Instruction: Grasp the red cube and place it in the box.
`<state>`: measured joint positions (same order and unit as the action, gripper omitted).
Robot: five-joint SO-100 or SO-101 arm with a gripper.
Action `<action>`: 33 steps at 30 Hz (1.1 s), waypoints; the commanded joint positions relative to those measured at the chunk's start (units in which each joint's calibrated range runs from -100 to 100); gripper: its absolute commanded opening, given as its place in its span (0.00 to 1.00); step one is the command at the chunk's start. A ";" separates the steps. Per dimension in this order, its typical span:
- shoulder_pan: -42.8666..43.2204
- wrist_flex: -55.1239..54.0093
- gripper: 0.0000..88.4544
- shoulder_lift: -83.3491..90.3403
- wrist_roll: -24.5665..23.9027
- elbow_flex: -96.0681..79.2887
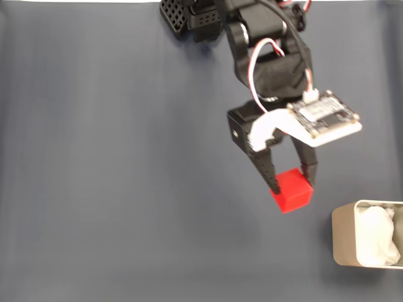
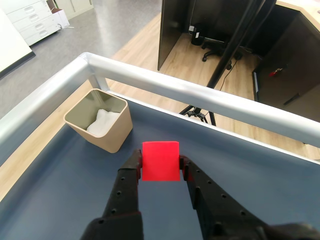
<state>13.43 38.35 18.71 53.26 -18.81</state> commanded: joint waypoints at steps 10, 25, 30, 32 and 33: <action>5.54 -1.05 0.13 -10.14 0.29 15.52; 7.88 -1.05 0.13 -22.79 0.20 29.03; 9.23 -0.72 0.13 -26.17 -0.10 33.41; 9.73 -0.72 0.13 -27.29 -0.15 34.77; 9.94 -0.72 0.13 -27.81 -0.24 35.32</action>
<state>22.63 38.35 -9.08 53.31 12.48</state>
